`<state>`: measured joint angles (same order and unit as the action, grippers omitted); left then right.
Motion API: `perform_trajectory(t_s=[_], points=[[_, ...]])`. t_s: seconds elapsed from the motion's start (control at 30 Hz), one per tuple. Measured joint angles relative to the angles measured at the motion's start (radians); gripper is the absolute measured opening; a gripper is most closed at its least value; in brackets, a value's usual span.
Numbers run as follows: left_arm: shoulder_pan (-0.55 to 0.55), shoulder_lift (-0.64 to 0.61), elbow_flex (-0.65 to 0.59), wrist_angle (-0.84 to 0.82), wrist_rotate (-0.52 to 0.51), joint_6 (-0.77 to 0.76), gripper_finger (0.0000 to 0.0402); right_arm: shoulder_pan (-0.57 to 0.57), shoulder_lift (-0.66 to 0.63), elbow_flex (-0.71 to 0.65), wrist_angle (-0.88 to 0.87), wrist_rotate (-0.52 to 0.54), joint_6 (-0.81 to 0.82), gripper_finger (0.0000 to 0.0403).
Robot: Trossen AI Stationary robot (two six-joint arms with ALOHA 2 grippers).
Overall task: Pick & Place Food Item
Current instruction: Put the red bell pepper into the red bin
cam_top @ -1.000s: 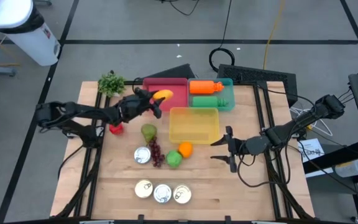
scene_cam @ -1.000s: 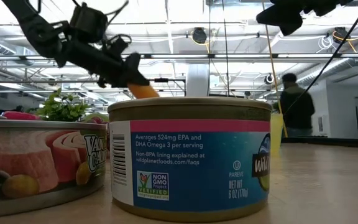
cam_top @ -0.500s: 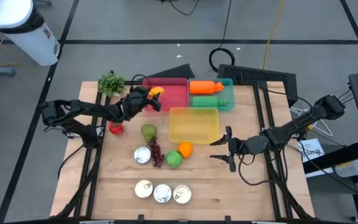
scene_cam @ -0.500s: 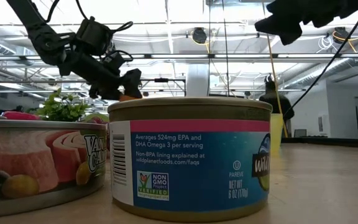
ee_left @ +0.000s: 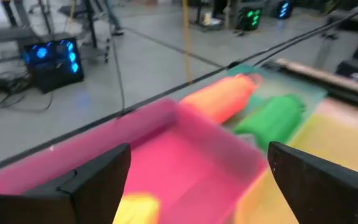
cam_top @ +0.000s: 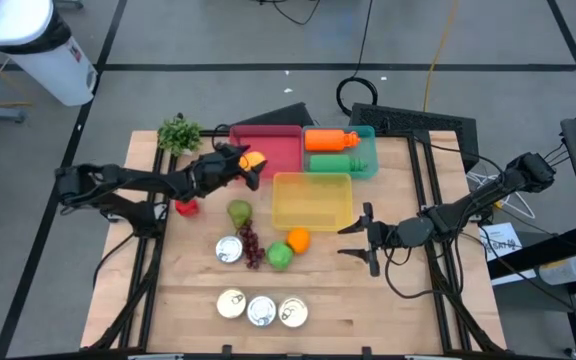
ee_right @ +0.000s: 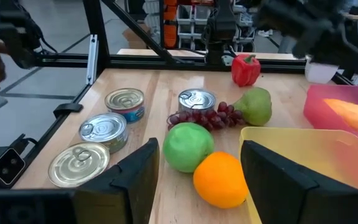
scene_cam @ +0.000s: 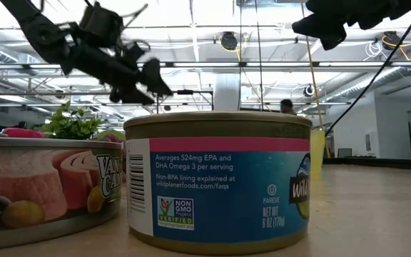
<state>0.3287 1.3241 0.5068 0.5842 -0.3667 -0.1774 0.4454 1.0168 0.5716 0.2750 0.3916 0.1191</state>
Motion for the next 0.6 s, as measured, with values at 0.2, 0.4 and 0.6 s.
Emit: perform_trajectory(t_s=[0.2,0.4,0.6], points=[[-0.085,-0.207,0.001,-0.271,-0.006,-0.022,0.0373,0.001,0.0,0.0,-0.014,-0.001,0.032,0.021],[-0.195,-0.446,0.022,-0.766,-0.083,-0.25,0.0358,0.001,0.0,0.0,-0.016,-0.001,0.033,0.021],[-0.259,-0.578,0.083,-1.27,-0.111,-0.476,0.0354,0.0,0.0,0.0,-0.007,-0.001,0.033,0.0208]])
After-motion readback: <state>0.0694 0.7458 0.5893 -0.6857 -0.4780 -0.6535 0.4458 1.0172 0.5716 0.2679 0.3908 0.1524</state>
